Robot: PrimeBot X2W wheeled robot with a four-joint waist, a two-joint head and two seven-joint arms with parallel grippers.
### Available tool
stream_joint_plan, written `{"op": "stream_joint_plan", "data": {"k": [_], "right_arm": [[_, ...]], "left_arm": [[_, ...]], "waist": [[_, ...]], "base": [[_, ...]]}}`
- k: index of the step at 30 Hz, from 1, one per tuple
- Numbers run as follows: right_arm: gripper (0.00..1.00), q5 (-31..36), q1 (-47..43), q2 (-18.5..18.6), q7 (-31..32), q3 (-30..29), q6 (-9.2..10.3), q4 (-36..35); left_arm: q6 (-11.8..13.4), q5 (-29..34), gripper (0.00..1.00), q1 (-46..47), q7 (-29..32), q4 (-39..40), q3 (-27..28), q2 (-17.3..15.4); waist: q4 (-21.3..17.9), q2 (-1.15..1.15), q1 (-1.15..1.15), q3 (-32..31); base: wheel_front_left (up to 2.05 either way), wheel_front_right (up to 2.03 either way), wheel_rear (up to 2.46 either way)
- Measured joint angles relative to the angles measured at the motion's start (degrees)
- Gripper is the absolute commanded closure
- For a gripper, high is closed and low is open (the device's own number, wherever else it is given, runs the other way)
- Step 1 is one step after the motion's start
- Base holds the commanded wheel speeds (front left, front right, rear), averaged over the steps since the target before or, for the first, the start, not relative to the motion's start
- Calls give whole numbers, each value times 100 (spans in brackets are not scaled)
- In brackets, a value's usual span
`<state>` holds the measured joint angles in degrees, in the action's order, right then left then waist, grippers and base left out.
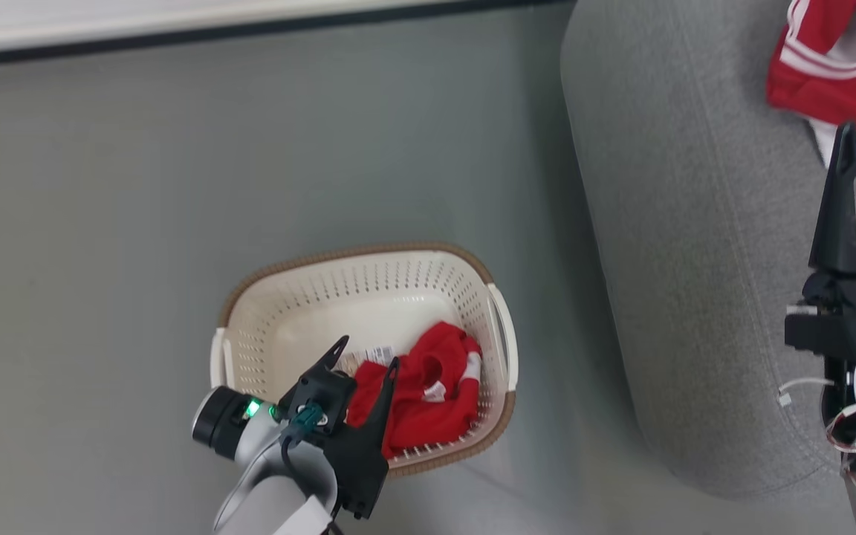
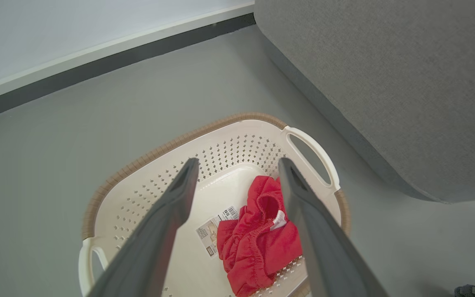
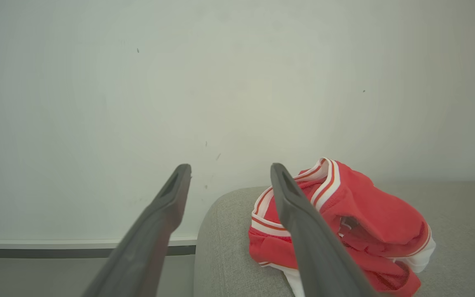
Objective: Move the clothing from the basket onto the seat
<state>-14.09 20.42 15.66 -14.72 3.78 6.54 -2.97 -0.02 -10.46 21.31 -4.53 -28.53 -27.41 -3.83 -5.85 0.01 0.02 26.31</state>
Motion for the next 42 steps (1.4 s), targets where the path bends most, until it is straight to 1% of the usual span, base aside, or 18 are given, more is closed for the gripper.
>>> {"op": "stream_joint_plan", "data": {"k": [2,5,8,14,18,25,29,31,34,37,42], "right_arm": [[0,1,126,1,0,22,-4,-53],[0,1,308,18,0,25,-54,-89],[0,1,465,70,0,-9,-56,-163],[0,20,698,100,0,-51,-57,-320],[0,54,953,111,-1,-31,-102,-453],[0,122,1385,100,-2,59,-109,-687],[0,264,1608,29,-5,199,-111,-767],[0,275,1732,-13,-5,279,-152,-787],[0,328,1876,-38,-7,350,-162,-800],[0,356,1927,-70,-7,403,-201,-788],[0,403,2067,-174,-7,549,-230,-804]], "left_arm": [[-43,24,0,137,18,-140,-57,7],[-51,48,0,324,63,-318,-108,22],[-64,57,0,485,101,-497,-164,29],[-244,122,0,870,218,-825,-363,54],[-288,155,0,1211,254,-981,-422,59],[-404,319,0,1724,448,-1266,-593,73],[-411,358,0,1944,510,-1492,-656,76],[-452,369,0,2006,558,-1604,-672,76],[-460,405,0,2092,642,-1801,-724,76],[-511,410,0,2137,654,-1986,-777,76],[-498,410,0,2274,695,-2212,-713,77]], "waist": [[-40,0,0,161],[-91,0,0,403],[-134,0,0,646],[-191,0,0,1135],[-214,1,-1,1461],[-252,0,-1,2027],[-271,0,0,2338],[-283,0,0,2480],[-305,0,0,2667],[-330,0,-1,2810],[-383,0,-1,2946]], "base": [[0,0,0],[0,0,0],[0,0,0],[0,0,0],[0,0,0],[0,0,0],[0,0,0],[0,0,0],[0,0,0],[0,0,0],[0,0,0]]}}
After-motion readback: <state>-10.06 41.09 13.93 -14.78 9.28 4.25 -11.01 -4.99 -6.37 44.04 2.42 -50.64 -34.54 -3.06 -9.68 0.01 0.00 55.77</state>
